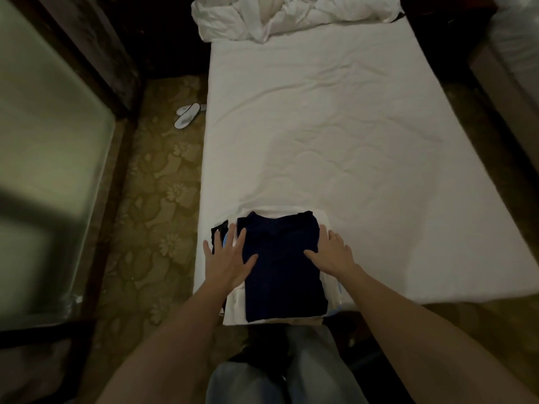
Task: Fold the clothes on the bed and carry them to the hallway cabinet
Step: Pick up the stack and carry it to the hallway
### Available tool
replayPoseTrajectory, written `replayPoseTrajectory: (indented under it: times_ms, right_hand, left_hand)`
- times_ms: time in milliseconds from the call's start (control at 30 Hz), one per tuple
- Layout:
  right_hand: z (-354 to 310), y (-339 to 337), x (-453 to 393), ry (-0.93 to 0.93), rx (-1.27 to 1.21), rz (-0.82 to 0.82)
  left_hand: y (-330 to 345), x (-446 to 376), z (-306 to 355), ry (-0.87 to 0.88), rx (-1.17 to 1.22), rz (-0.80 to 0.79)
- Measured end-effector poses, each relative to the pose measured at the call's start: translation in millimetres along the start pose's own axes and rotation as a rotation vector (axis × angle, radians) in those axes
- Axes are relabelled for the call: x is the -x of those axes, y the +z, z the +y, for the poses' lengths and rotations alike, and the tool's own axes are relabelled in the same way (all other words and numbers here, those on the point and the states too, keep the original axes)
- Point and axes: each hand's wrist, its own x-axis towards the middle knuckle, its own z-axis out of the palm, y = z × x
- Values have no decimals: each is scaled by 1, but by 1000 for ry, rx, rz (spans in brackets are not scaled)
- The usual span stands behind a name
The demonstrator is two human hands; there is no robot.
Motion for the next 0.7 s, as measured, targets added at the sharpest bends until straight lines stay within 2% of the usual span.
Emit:
replayPoseTrajectory:
  times_ms: [200, 333, 433, 533, 633, 700]
  right_hand:
    - [9, 20, -19, 89, -86, -76]
    - [20, 42, -27, 184, -221, -91]
    - [31, 59, -36, 261, -383, -66]
    - [34, 68, -32, 308, -515, 30]
    - [36, 79, -33, 283, -581, 142]
    - [35, 82, -36, 259, -630, 142]
  left_hand:
    - [30, 3, -14, -24, 19, -44]
    - [50, 2, -21, -115, 142, -99]
    - [67, -1, -24, -188, 341, -182]
    - [78, -5, -20, -239, 632, -252]
    - [80, -9, -9, -298, 803, -143]
    - [81, -13, -3, -350, 876, -126]
